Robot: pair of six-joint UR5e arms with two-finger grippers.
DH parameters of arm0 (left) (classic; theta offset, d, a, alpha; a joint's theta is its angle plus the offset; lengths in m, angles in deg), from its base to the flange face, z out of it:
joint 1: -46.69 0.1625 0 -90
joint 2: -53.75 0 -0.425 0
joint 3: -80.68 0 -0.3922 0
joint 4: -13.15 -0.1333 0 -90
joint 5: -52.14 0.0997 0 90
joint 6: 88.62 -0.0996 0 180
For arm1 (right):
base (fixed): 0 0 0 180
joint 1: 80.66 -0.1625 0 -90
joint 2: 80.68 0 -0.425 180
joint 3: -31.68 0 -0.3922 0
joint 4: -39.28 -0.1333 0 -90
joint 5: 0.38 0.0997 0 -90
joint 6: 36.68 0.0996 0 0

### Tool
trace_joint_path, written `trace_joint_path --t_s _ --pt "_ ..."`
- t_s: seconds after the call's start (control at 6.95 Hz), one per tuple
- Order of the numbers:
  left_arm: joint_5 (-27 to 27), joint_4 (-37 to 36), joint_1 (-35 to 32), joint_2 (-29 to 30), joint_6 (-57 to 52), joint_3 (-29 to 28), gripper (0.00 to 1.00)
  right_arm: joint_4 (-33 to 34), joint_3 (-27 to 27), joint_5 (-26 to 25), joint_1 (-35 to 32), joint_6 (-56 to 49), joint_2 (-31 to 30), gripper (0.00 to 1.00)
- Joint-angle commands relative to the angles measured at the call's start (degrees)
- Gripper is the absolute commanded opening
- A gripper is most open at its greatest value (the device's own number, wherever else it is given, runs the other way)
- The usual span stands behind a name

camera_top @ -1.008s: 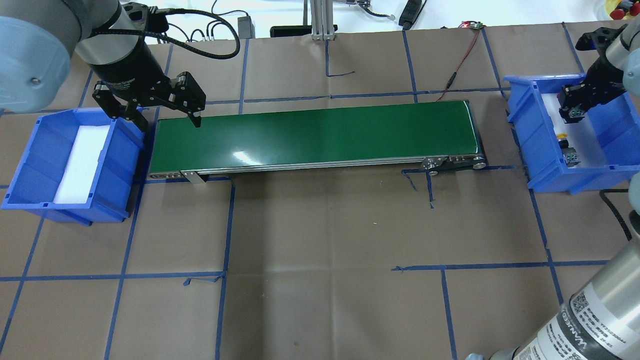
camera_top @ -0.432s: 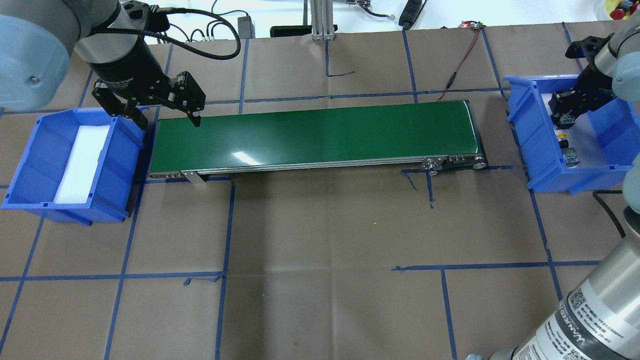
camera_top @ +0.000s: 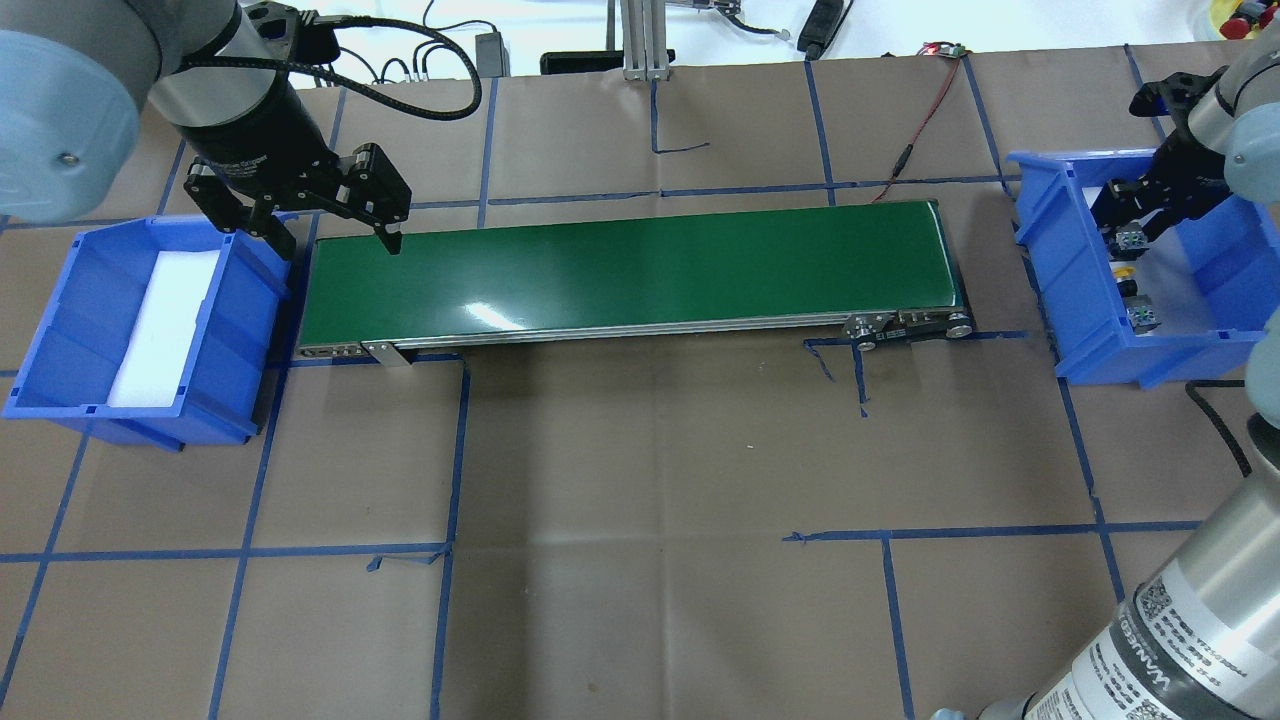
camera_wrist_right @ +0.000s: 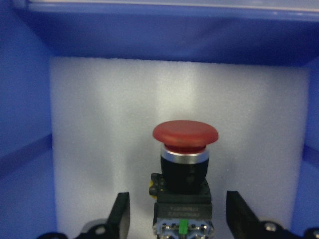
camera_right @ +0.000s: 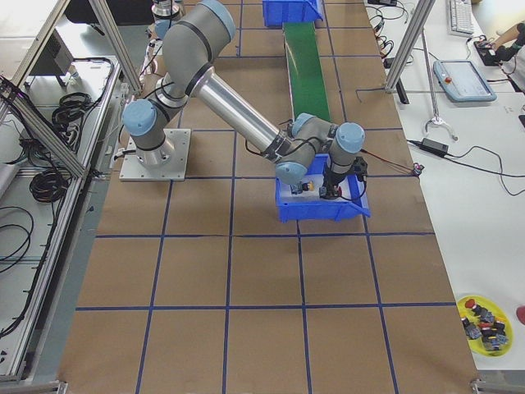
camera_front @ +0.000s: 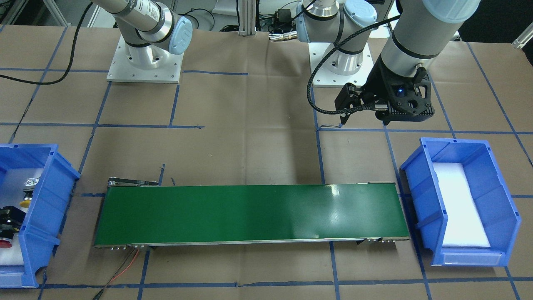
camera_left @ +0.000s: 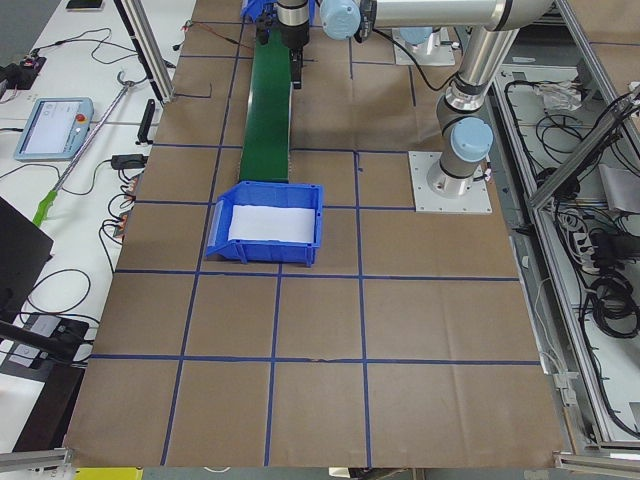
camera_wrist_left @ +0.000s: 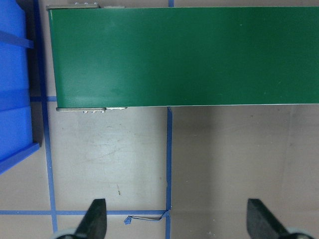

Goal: Transport two buttons from left to right
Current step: 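Carry the red button into the right bin and release it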

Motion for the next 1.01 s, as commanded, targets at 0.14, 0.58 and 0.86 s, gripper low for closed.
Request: trace_joint_path --t_s 0.14,0.58,0.86 --pt "0.0 0.06 0.0 -0.09 0.0 0.14 1.0 -1.16 2.06 -0.08 0.0 0.22 -3.9 0.99" --pt "0.0 -0.03 0.0 -0.09 0.0 -0.03 1.0 -16.84 5.77 0.52 -1.14 0.04 -14.17 1.0" --pt "0.0 -0.03 0.0 -0.09 0.08 0.06 1.0 -18.83 5.24 4.38 -4.99 0.22 -20.33 1.0"
